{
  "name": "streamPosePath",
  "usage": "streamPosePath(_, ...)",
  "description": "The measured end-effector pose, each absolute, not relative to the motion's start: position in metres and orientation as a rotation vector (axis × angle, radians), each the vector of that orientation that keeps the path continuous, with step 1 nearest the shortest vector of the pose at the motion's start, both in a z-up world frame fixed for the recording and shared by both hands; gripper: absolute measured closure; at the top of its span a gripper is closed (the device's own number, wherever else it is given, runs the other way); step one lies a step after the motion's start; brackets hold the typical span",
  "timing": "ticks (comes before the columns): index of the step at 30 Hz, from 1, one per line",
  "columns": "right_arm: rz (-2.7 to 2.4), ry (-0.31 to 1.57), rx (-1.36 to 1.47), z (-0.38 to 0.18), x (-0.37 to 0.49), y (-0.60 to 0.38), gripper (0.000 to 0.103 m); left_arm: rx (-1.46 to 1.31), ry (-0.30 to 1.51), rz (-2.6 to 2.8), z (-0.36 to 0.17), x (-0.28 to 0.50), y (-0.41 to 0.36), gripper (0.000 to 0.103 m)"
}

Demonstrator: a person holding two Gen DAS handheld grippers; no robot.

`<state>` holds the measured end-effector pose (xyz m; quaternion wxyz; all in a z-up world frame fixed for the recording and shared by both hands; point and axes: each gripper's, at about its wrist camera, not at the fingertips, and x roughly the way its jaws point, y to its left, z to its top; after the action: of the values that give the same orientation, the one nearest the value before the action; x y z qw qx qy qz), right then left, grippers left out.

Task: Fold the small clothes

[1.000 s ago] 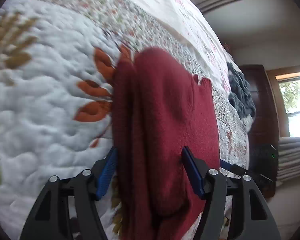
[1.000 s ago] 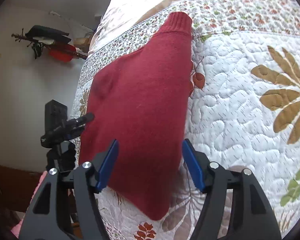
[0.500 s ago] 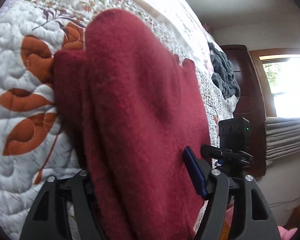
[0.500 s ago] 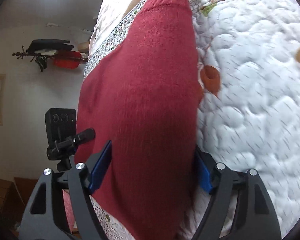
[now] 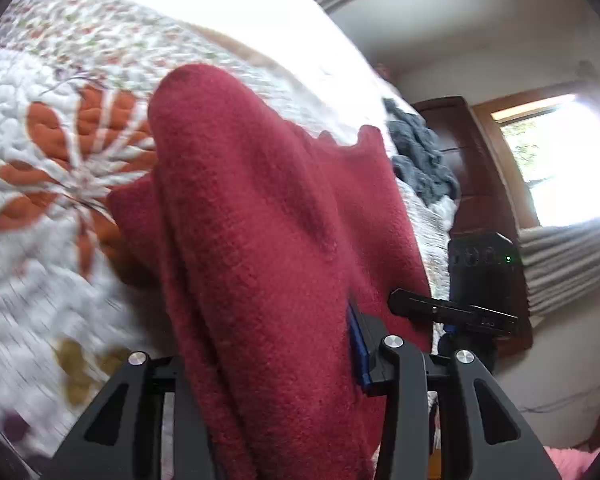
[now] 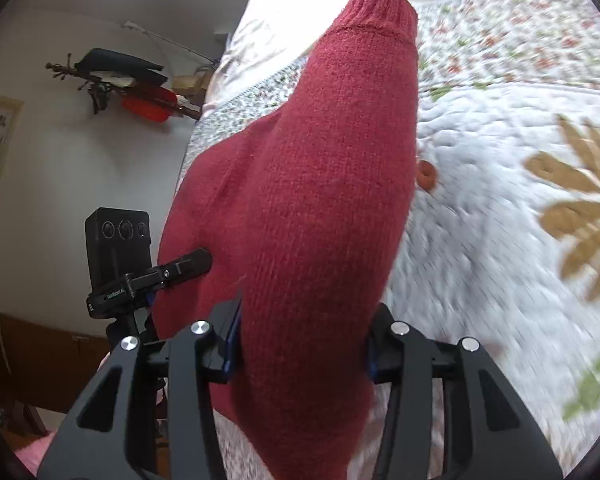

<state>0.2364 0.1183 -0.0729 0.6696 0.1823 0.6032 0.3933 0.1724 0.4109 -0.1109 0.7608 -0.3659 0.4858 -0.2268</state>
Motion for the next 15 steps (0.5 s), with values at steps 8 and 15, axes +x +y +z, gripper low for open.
streamPosePath(8,0.894,1.318,0.404,-0.028,0.175,0.025,0.059,-0.761,1.025,-0.583,-0.065,0.115,0.323,0.063)
streamPosePath(15,0.878,1.331,0.386,-0.032,0.121,-0.035,0.059,-0.717,1.047,-0.583,-0.066,0.067,0.26,0.063)
